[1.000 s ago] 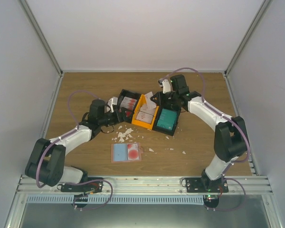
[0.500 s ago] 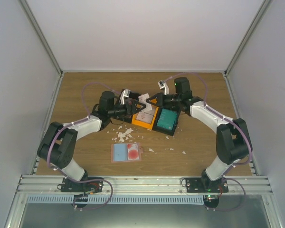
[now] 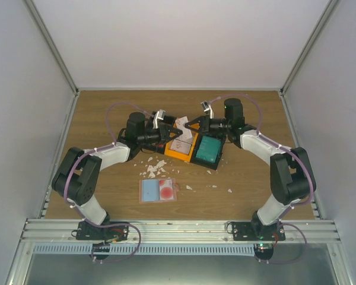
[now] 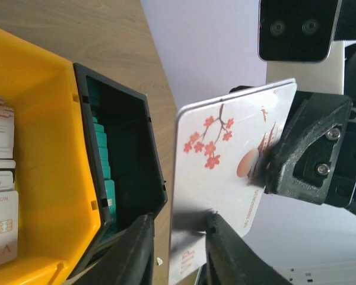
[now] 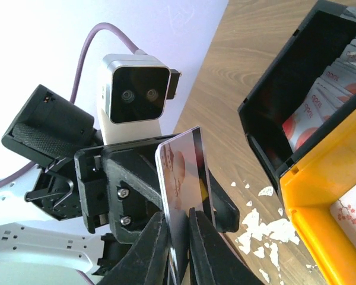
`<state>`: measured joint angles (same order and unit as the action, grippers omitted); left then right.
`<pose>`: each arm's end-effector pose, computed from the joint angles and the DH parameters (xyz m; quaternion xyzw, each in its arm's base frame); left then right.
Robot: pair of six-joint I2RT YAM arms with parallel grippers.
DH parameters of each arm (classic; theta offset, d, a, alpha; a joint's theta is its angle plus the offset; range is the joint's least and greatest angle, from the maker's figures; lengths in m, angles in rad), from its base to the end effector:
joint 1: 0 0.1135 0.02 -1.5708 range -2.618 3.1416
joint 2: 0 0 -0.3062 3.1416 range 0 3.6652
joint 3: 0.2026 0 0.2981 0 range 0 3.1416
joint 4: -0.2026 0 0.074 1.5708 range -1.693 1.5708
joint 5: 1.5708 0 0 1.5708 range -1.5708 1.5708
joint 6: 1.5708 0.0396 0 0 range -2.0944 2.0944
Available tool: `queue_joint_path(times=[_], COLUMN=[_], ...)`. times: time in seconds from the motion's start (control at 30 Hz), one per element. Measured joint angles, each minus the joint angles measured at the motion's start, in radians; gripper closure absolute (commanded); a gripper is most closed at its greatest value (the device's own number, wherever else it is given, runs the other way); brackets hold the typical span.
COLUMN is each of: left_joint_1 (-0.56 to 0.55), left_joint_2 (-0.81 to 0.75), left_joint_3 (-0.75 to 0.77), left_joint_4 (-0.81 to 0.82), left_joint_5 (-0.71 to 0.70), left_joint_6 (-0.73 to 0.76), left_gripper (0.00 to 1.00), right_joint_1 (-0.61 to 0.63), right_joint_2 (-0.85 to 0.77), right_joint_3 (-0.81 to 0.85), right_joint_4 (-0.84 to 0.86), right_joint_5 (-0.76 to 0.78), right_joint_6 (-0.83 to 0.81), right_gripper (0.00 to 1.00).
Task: Put the credit cards into the card holder
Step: Pick up the credit card from the storage box.
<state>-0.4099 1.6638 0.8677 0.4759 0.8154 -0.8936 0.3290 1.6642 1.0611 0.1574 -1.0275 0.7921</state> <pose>0.3476 -0.1825 0.2198 0.0471 0.7783 -0.5815 0.2322 0.3755 0.1640 0.2614 -0.0860 0.7772 0.5990 0.1724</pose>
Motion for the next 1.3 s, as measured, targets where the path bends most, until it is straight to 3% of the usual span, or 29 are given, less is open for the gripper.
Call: queue_joint_path(times=[0.23, 0.43, 0.57, 0.73, 0.93, 1.17, 1.3], left_joint_1=[0.000, 0.000, 0.000, 0.000, 0.000, -0.001, -0.002], left_joint_2=[0.005, 0.006, 0.015, 0.038, 0.060, 0.086, 0.099], left_joint_3=[0.001, 0.012, 0.030, 0.050, 0.052, 0.083, 0.103], left_joint_4=[0.009, 0.012, 0.006, -0.015, -0.050, -0.060, -0.049], left_joint_5=[0.019, 0.034, 0.035, 0.014, -0.010, 0.000, 0.022], left_joint_6=[-0.014, -0.016, -0.013, 0.014, 0.050, 0.056, 0.049], left_gripper=[0.99, 0.99, 0.91, 0.67, 0.47, 0.45, 0.57], right_joint_1=[-0.016, -0.026, -0.038, -0.051, -0.046, -0.046, -0.041], right_joint_2=[0.000, 0.000, 0.003, 0.040, 0.060, 0.060, 0.060], right_joint_3=[-0.004, -0.012, -0.012, -0.010, -0.010, -0.010, -0.010], right_joint_4=[0.059, 0.086, 0.094, 0.058, 0.041, 0.056, 0.081], right_joint_5=[-0.049, -0.057, -0.027, 0.029, 0.047, 0.004, -0.034], right_joint_6=[0.029, 0.035, 0.025, 0.000, -0.006, 0.007, 0.018], right_gripper=[0.81, 0.90, 0.99, 1.00, 1.00, 0.96, 0.93])
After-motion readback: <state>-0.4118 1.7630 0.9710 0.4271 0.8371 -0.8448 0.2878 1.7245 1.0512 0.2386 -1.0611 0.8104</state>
